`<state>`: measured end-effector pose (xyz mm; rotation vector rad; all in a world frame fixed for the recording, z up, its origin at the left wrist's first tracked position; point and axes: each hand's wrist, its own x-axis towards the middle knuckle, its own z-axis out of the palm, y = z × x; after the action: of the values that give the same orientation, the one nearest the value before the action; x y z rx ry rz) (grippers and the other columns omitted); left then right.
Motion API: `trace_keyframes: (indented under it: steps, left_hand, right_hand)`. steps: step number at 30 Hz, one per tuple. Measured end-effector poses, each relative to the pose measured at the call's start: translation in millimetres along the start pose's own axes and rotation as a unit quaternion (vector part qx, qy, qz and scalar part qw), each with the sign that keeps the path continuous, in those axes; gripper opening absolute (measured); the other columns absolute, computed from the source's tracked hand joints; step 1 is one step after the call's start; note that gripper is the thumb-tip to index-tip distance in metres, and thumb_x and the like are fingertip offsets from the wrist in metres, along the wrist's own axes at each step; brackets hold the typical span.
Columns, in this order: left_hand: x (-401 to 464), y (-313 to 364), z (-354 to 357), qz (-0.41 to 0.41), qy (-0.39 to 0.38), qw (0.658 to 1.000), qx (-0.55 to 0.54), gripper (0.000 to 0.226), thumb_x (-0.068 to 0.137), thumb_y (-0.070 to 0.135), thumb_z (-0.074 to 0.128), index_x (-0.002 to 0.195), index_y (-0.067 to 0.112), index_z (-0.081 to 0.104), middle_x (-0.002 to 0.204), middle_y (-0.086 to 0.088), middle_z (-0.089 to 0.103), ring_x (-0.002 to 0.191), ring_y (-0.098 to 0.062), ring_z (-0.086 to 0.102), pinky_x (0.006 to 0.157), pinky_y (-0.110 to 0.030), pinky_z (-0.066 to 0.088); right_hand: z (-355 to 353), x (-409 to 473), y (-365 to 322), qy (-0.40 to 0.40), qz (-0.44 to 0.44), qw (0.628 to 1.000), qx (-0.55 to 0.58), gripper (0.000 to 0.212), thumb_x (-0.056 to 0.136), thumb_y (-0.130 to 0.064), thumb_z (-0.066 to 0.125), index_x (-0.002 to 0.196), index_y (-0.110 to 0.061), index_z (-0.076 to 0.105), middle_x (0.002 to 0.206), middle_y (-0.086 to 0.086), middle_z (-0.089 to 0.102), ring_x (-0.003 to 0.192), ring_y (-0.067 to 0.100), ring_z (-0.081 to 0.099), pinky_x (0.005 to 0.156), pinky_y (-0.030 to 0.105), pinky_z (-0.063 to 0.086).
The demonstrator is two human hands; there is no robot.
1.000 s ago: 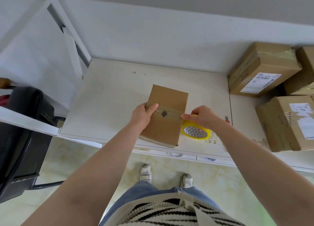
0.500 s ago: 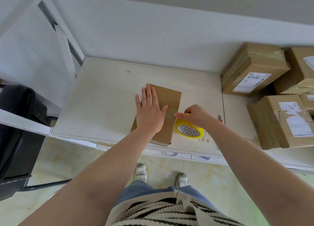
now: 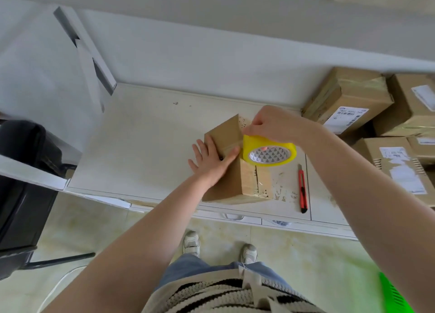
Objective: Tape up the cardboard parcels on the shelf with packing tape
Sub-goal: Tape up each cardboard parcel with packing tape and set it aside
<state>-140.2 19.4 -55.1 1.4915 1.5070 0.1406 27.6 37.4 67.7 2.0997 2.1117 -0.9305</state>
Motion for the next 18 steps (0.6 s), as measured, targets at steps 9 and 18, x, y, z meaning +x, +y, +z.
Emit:
trace_keyframes:
  steps: [9,18]
  left_hand:
    - [-7.5,-1.7,-4.5,0.011,-0.021,0.987,-0.157,0.113,0.077,0.082,0.041,0.156,0.023,-0.015,0.164,-0.004,-0.021,0.150,-0.018,-0.019,0.120,-0.053,-0.007]
    - [1.6,-1.1,-13.7,0.073,-0.008,0.994,-0.079,0.097,0.091,0.070,0.040,0.157,0.020,-0.011,0.164,-0.007,-0.018,0.151,-0.022,-0.015,0.119,-0.053,-0.005]
  right_hand:
    - [8.3,4.0,-4.9,0.003,-0.011,1.000,0.022,0.060,0.094,-0.050,0.051,0.066,0.001,0.062,0.054,0.009,0.056,0.053,0.019,0.048,0.061,0.039,0.045]
    - [7.7,-13.4,12.3,0.036,0.060,0.993,-0.099,0.060,0.085,-0.062,0.060,0.060,-0.008,0.054,0.050,0.002,0.050,0.049,0.018,0.049,0.049,0.026,0.031]
